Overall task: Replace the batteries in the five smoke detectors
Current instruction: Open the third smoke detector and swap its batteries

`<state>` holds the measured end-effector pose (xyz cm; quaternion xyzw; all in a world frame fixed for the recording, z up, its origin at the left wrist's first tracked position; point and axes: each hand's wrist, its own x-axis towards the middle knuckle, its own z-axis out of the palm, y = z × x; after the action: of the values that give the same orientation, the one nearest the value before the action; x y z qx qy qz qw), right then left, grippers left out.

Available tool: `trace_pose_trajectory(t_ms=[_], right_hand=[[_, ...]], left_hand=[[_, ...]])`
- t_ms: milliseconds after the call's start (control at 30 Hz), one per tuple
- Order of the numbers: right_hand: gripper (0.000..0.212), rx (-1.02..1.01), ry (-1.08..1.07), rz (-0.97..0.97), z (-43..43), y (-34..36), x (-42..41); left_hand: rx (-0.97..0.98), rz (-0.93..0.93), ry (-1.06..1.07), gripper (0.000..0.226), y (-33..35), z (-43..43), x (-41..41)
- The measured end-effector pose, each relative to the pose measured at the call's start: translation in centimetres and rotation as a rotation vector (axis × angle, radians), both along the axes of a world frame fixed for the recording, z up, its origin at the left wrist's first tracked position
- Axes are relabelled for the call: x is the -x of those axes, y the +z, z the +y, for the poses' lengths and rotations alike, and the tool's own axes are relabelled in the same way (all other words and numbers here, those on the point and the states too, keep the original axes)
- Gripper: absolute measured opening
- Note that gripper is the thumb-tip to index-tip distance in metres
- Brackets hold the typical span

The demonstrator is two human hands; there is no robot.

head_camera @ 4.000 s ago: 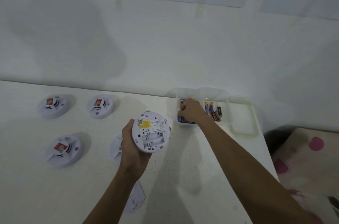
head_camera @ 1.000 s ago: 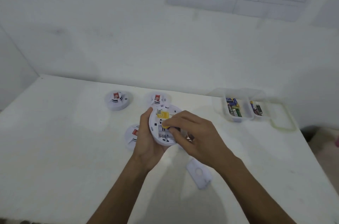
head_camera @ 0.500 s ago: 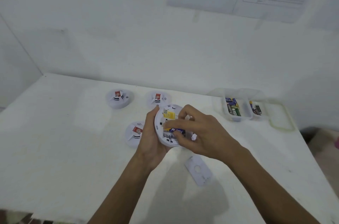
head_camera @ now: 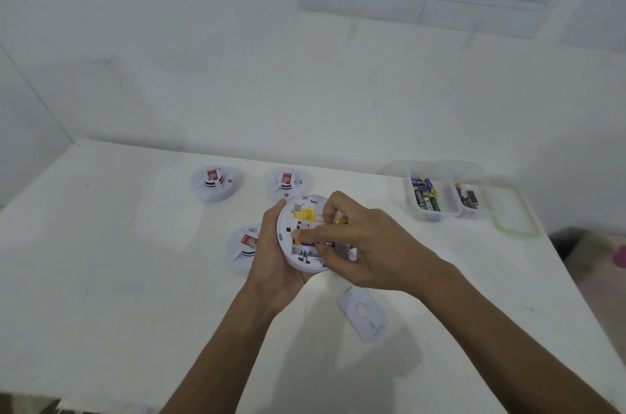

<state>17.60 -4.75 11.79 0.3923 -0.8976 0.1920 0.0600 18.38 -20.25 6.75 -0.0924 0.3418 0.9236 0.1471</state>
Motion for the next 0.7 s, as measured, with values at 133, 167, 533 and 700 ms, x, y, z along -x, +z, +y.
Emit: trace_pose_trajectory(t_ms=[133,167,533,700], right_hand=[[0.044,0.036,-0.046,-0.054,-0.5,0.4,-0.8],[0.043,0.079,-0.078,-0.100,-0.6,0.5,-0.9],[0.017,0.602,-0.208,-0.189,-1.7,0.0,-2.3],[0.016,0.750,-0.300,-0.190,-2.2,-0.3,-2.9]], left_hand=[[-0.029,-0.002,-0.003,0.061,-0.1,-0.3,0.0],[-0.033,-0.004,0.003,0.065,-0.1,-0.3,0.0],[-0.072,0.001,-0.025,0.057,-0.7,-0.8,0.5],[-0.077,0.023,0.000,0.059,-0.2,-0.7,0.6]])
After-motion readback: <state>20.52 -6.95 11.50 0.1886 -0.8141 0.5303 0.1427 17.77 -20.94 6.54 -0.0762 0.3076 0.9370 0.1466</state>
